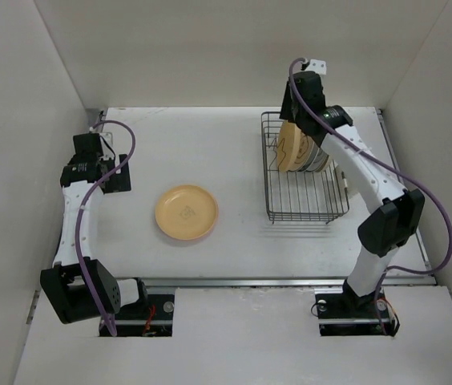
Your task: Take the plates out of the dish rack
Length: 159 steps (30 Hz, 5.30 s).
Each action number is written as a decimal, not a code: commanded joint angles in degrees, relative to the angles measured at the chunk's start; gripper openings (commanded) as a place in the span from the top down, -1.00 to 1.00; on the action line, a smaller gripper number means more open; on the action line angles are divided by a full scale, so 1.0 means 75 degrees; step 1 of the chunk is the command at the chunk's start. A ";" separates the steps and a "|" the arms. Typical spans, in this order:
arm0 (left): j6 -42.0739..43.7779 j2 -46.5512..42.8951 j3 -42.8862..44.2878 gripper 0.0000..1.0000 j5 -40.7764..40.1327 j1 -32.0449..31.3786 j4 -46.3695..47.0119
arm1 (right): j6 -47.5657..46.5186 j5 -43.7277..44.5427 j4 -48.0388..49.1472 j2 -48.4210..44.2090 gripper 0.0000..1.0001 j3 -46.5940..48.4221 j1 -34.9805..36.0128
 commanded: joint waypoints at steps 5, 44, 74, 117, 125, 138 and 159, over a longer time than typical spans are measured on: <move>0.0049 -0.0150 -0.0054 -0.74 0.0615 -0.0143 0.0026 | 0.0284 0.0601 -0.0679 0.0845 -0.07 -0.0072 -0.0311; 0.0600 0.0401 0.0157 -0.63 0.1214 -0.0296 -0.0548 | -0.1403 0.4656 -0.0632 0.0274 1.00 0.0924 0.0028; 0.0459 0.0471 0.0227 -0.65 0.0616 -0.0296 -0.0478 | -0.0923 -0.7018 0.2205 0.2862 0.54 -0.0576 0.2196; 0.0529 0.0624 0.0673 -0.65 0.0980 -0.0436 -0.0407 | 0.0976 0.0459 -0.0901 0.0507 0.39 -0.0950 -0.1190; 0.0529 0.0624 0.0602 -0.65 0.0909 -0.0436 -0.0337 | 0.0976 0.0543 -0.0832 0.0799 0.39 -0.1103 -0.1190; 0.0529 0.0624 0.0602 -0.65 0.0839 -0.0436 -0.0337 | 0.0812 0.0659 -0.1018 0.0015 0.18 -0.0857 -0.1190; 0.0529 0.0553 0.0532 -0.65 0.0769 -0.0436 -0.0337 | 0.0589 0.0507 -0.0819 0.0964 0.30 -0.0798 -0.1190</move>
